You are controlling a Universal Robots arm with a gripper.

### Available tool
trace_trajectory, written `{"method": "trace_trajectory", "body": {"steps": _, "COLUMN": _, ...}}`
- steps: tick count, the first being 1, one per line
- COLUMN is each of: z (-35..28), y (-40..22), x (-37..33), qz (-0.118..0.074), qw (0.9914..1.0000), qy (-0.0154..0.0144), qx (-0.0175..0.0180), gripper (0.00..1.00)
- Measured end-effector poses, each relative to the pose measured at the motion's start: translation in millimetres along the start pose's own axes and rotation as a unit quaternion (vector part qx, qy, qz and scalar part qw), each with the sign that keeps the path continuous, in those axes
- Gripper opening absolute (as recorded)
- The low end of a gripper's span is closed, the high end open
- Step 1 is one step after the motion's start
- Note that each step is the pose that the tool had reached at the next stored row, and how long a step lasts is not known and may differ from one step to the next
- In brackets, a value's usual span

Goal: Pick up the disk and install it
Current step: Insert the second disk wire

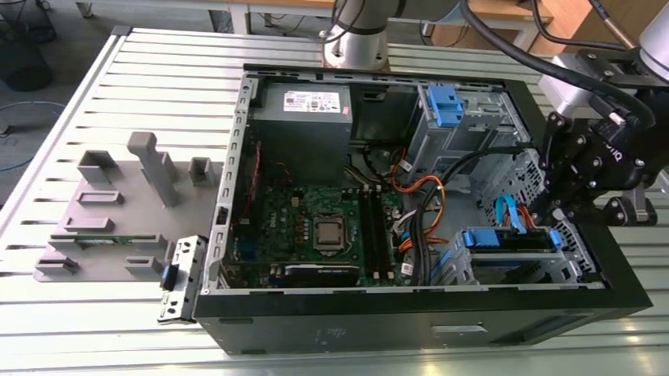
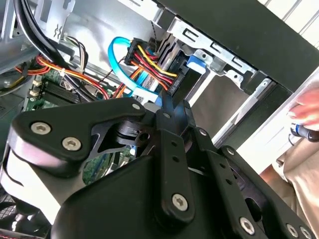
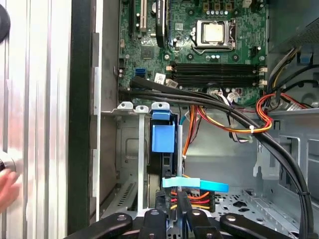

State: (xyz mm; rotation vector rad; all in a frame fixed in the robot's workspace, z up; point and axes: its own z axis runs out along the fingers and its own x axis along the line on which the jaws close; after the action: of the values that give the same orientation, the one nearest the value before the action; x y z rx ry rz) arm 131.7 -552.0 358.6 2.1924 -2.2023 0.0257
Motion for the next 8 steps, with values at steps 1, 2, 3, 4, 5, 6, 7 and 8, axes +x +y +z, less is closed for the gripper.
{"method": "trace_trajectory", "body": {"steps": 1, "z": 0.0, "y": 0.0, "x": 0.0, "qz": 0.000, "qw": 1.00000, "qy": -0.0001, "qx": -0.0008, "gripper": 0.24}}
{"method": "trace_trajectory", "body": {"steps": 2, "z": 0.0, "y": 0.0, "x": 0.0, "qz": 0.000, "qw": 1.00000, "qy": -0.0001, "qx": -0.0015, "gripper": 0.24}}
{"method": "trace_trajectory", "body": {"steps": 3, "z": 0.0, "y": 0.0, "x": 0.0, "qz": 0.000, "qw": 1.00000, "qy": -0.0001, "qx": -0.0023, "gripper": 0.24}}
{"method": "trace_trajectory", "body": {"steps": 4, "z": 0.0, "y": 0.0, "x": 0.0, "qz": 0.000, "qw": 0.99999, "qy": -0.0001, "qx": -0.0032, "gripper": 0.24}}
{"method": "trace_trajectory", "body": {"steps": 5, "z": 0.0, "y": 0.0, "x": 0.0, "qz": 0.000, "qw": 0.99999, "qy": -0.0001, "qx": -0.0039, "gripper": 0.24}}
{"method": "trace_trajectory", "body": {"steps": 6, "z": 0.0, "y": 0.0, "x": 0.0, "qz": 0.000, "qw": 0.99999, "qy": -0.0001, "qx": -0.0047, "gripper": 0.24}}
{"method": "trace_trajectory", "body": {"steps": 7, "z": 0.0, "y": 0.0, "x": 0.0, "qz": 0.000, "qw": 0.99998, "qy": -0.0002, "qx": -0.0055, "gripper": 0.24}}
{"method": "trace_trajectory", "body": {"steps": 8, "z": 0.0, "y": 0.0, "x": 0.0, "qz": 0.000, "qw": 0.99998, "qy": -0.0002, "qx": -0.0063, "gripper": 0.24}}
